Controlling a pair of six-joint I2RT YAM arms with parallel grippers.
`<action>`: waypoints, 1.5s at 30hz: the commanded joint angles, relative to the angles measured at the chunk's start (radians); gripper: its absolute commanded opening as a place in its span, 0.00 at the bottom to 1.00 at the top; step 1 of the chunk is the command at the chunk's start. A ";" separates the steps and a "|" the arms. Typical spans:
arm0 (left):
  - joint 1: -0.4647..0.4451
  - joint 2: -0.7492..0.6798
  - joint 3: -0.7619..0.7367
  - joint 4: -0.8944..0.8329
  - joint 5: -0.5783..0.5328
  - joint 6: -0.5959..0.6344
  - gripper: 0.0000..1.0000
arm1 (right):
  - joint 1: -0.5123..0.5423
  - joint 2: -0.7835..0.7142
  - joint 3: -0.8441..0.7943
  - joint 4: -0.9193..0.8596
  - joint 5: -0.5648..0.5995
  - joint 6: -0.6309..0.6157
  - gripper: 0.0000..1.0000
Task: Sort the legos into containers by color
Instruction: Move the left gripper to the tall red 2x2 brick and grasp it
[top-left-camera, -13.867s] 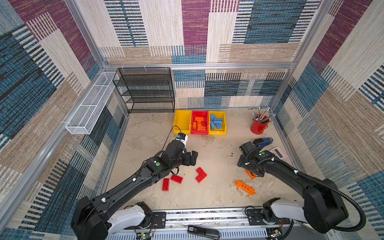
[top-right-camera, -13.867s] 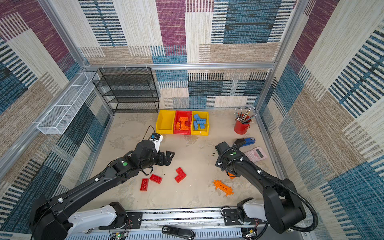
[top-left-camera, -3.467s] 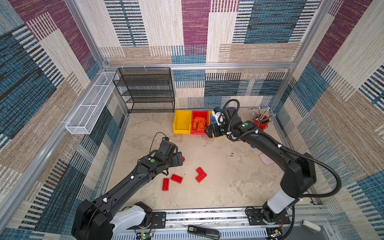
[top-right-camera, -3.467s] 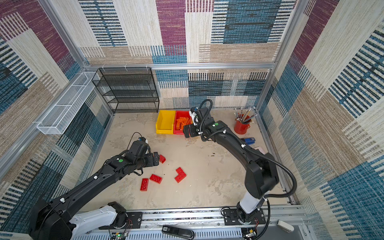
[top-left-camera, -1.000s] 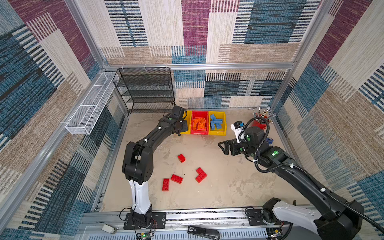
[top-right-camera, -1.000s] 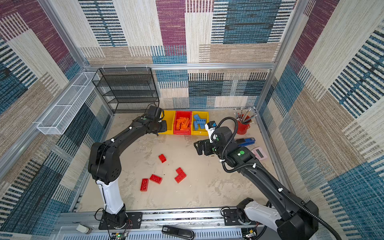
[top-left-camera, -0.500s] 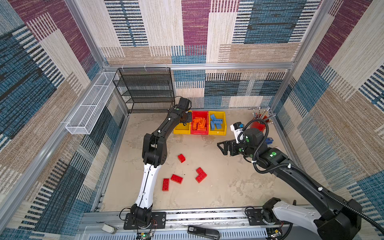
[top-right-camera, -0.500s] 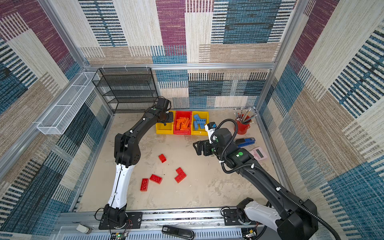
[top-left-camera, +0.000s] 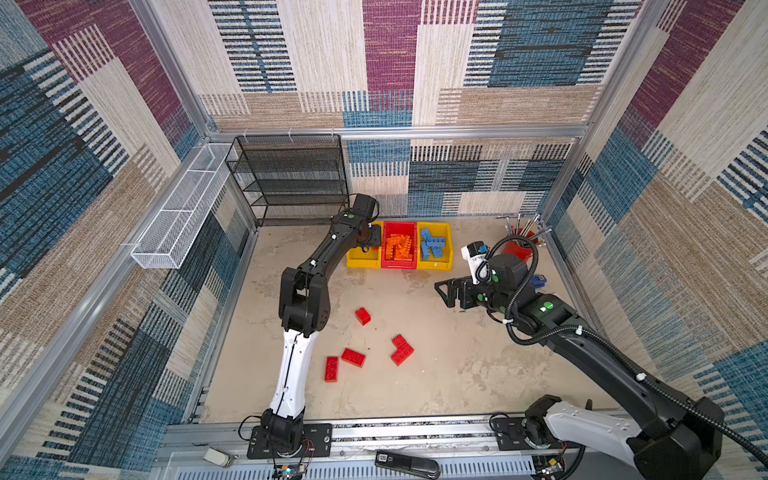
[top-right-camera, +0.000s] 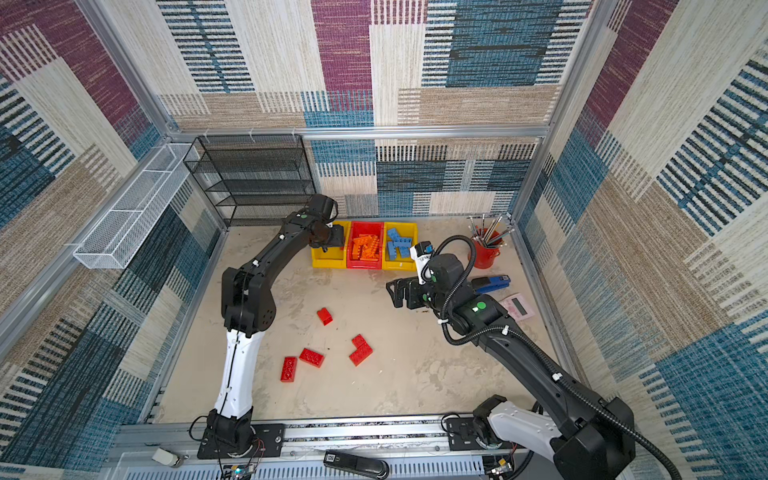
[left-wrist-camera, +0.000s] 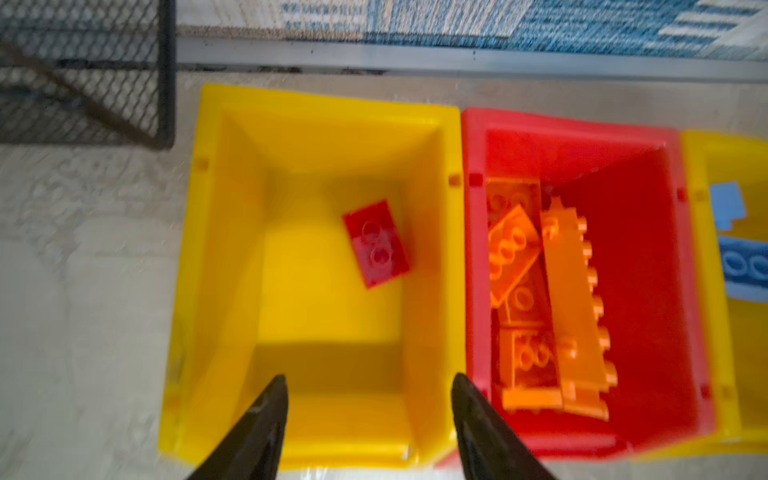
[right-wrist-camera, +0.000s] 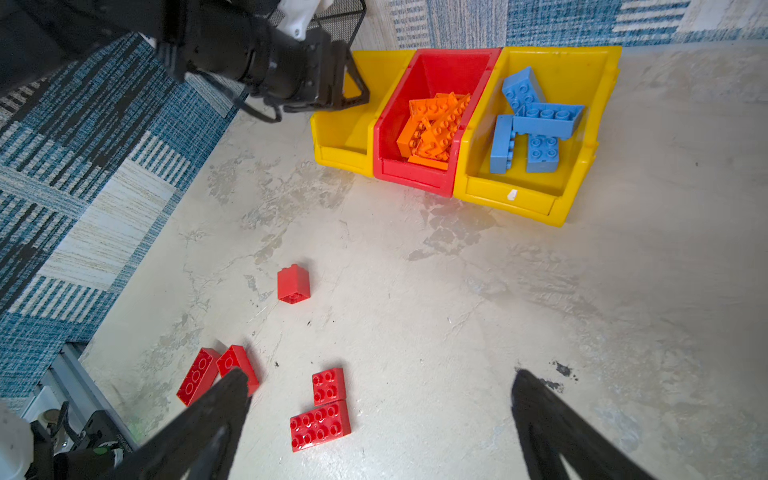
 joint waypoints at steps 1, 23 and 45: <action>-0.025 -0.213 -0.266 0.139 0.020 -0.068 0.64 | 0.001 0.006 0.010 0.008 -0.013 0.006 0.99; -0.210 -0.766 -1.165 0.297 -0.071 -0.415 0.69 | 0.116 -0.058 -0.054 -0.004 0.022 0.082 0.99; -0.182 -0.505 -1.019 0.274 -0.082 -0.369 0.54 | 0.117 -0.003 -0.062 0.009 0.033 0.041 0.99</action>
